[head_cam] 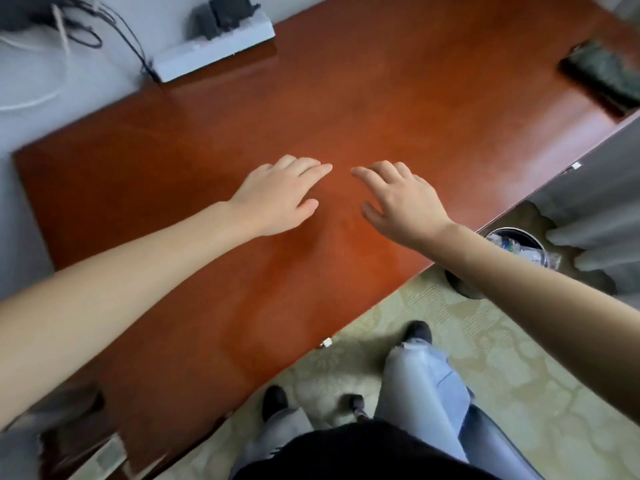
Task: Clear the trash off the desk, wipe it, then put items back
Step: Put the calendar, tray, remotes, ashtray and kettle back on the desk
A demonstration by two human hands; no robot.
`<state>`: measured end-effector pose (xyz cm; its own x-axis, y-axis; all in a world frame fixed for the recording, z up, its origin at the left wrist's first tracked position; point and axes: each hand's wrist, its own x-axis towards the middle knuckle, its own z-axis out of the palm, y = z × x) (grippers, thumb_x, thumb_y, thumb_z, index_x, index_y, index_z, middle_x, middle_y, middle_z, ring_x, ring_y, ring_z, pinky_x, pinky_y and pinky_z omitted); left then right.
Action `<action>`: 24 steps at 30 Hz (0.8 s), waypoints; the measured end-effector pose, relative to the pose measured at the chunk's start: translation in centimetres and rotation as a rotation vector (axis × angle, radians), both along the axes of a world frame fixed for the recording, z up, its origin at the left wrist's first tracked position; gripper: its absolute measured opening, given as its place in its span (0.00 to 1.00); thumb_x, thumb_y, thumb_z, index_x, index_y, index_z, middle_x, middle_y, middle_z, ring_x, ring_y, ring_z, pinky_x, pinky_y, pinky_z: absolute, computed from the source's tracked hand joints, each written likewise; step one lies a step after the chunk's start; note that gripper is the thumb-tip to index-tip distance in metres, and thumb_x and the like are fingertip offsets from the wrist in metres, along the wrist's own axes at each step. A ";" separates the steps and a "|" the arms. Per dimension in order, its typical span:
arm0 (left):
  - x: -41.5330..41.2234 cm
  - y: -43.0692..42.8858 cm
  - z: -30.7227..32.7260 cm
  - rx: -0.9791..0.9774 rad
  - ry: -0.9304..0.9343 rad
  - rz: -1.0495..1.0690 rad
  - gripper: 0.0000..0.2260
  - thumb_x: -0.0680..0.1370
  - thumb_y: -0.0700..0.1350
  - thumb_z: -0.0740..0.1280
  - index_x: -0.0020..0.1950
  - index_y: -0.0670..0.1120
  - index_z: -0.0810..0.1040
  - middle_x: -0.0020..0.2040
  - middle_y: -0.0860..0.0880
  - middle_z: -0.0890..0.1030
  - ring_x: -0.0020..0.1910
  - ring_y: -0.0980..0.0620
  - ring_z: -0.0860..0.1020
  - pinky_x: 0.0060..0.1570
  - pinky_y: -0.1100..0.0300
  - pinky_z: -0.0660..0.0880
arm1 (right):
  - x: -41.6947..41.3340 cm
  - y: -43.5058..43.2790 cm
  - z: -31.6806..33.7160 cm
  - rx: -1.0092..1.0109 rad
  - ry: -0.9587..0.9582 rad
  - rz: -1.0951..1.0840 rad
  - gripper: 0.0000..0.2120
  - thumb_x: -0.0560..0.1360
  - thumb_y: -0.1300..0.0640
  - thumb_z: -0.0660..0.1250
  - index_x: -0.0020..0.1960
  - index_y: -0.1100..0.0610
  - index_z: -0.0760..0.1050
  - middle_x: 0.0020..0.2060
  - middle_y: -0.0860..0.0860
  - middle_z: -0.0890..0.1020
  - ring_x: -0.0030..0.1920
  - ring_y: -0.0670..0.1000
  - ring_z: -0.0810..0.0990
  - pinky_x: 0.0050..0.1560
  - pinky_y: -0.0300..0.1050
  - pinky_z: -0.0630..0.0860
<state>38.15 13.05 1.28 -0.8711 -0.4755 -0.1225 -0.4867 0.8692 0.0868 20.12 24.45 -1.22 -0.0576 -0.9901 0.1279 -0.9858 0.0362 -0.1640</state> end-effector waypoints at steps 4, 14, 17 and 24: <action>9.5 0.6 1.3 0.023 0.035 0.018 0.23 0.80 0.50 0.58 0.75 0.49 0.60 0.72 0.49 0.66 0.69 0.49 0.66 0.59 0.51 0.70 | 9.0 0.5 0.7 -0.012 -0.007 -0.019 0.21 0.72 0.55 0.63 0.64 0.57 0.72 0.52 0.58 0.78 0.48 0.61 0.76 0.39 0.51 0.76; 26.1 3.2 0.9 0.068 -0.021 0.146 0.23 0.80 0.50 0.57 0.75 0.50 0.59 0.71 0.50 0.66 0.67 0.50 0.66 0.57 0.54 0.70 | 23.1 2.0 0.7 -0.040 -0.040 -0.003 0.20 0.71 0.56 0.64 0.63 0.58 0.73 0.46 0.57 0.77 0.45 0.61 0.75 0.35 0.49 0.74; 29.9 4.0 0.0 0.071 -0.021 0.182 0.23 0.80 0.50 0.57 0.75 0.50 0.58 0.71 0.50 0.66 0.67 0.50 0.67 0.55 0.53 0.70 | 27.0 3.0 0.1 -0.047 -0.031 0.027 0.20 0.71 0.56 0.63 0.63 0.59 0.73 0.46 0.57 0.77 0.44 0.61 0.75 0.34 0.49 0.74; 38.4 6.1 -2.0 0.111 -0.048 0.165 0.24 0.80 0.50 0.57 0.75 0.50 0.57 0.71 0.51 0.65 0.67 0.50 0.65 0.56 0.53 0.69 | 36.1 6.4 -1.0 -0.035 -0.017 0.002 0.21 0.71 0.58 0.65 0.63 0.57 0.72 0.47 0.57 0.77 0.45 0.61 0.76 0.37 0.50 0.75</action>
